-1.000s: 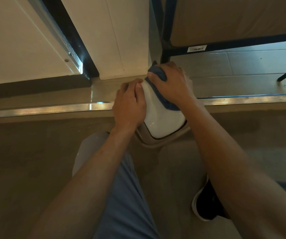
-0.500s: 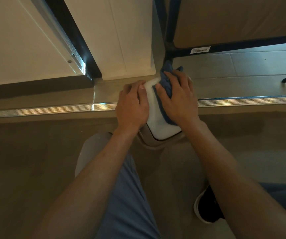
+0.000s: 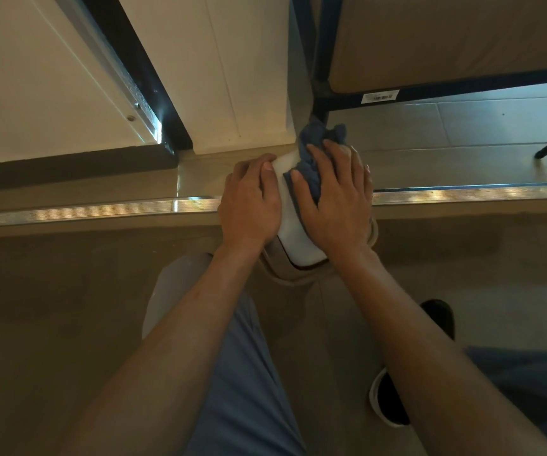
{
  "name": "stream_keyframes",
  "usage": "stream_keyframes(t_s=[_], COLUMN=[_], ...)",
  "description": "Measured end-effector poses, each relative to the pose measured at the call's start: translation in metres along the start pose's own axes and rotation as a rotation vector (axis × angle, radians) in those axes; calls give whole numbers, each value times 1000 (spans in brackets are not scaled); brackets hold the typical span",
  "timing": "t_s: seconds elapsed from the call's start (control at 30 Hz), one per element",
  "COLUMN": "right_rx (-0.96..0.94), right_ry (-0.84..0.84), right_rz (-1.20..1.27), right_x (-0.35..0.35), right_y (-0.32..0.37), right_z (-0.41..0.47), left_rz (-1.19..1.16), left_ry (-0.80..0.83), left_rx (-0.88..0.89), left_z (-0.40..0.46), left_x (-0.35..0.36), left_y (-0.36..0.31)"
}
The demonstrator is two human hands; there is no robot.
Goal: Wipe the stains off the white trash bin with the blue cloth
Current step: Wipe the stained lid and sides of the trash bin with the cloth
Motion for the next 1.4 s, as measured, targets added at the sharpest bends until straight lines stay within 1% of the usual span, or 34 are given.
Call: stream_keyframes(t_s=[0.03, 0.17, 0.27, 0.3, 0.33, 0.4, 0.47, 0.53, 0.67, 0.77, 0.83, 0.93, 1.0, 1.13, 1.2, 1.27, 1.3, 1.4], right_rx=[40, 157, 364, 376, 360, 331, 365, 424, 454, 497, 530, 505, 430, 222, 178, 178, 183, 192], right_ry=[16, 180, 328, 332, 303, 173, 22, -93, -156, -176, -149, 10, 131, 347, 409, 401, 364, 156], right_rz=[8, -30, 123, 156, 183, 263, 349, 407, 454, 437, 451, 507, 507, 269, 247, 293, 306, 339], right_x=[-1, -2, 0, 0, 0, -1, -3, -1, 12, 9, 4, -2, -4, 2, 9, 11, 10, -2], right_y=[1, -8, -31, -34, -34, -33, -36, -46, -56, -56, -61, -66, -61, -34, -25, -24, -26, -35], right_z=[1, 36, 59, 59, 55, 38, 6, -34, -89, -82, -62, -22, 6, 60, 75, 75, 69, 26], left_rz=[4, 7, 2, -1, -3, -3, 2, 0, 9, 18, 29, 40, 41, 35, 30, 31, 31, 25], left_ry=[2, 16, 14, 13, 11, 10, 12, 12, 15, 16, 15, 19, 23, 17, 16, 13, 9, -2], left_rx=[1, -4, -13, -11, -7, 0, -7, -6, 9, 6, 11, 10, 12, 21, 13, 4, -1, -6], left_z=[0, 0, 0, 0, 0, 0, 1, 2, 2, 2, 1, 1, 1, 1, 1, 1, 1, 2], left_x=[0, 0, 1, 0, 0, -1, -1, -2, -2, -1, -1, 0, 0, -1, -2, -2, -3, -2], left_y=[0, 1, 1, 1, 1, 1, 2, 3, 3, 2, 1, 2, 2, 1, 0, 0, 1, 1])
Point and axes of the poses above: each hand's wrist, its own z-axis towards the middle knuckle, its own x-axis out of the palm, y = z × x, the point moved 6 cm from there along z, towards the middle knuckle, and after that the axes turned 4 degrees about -x, right-handed, at the moved point
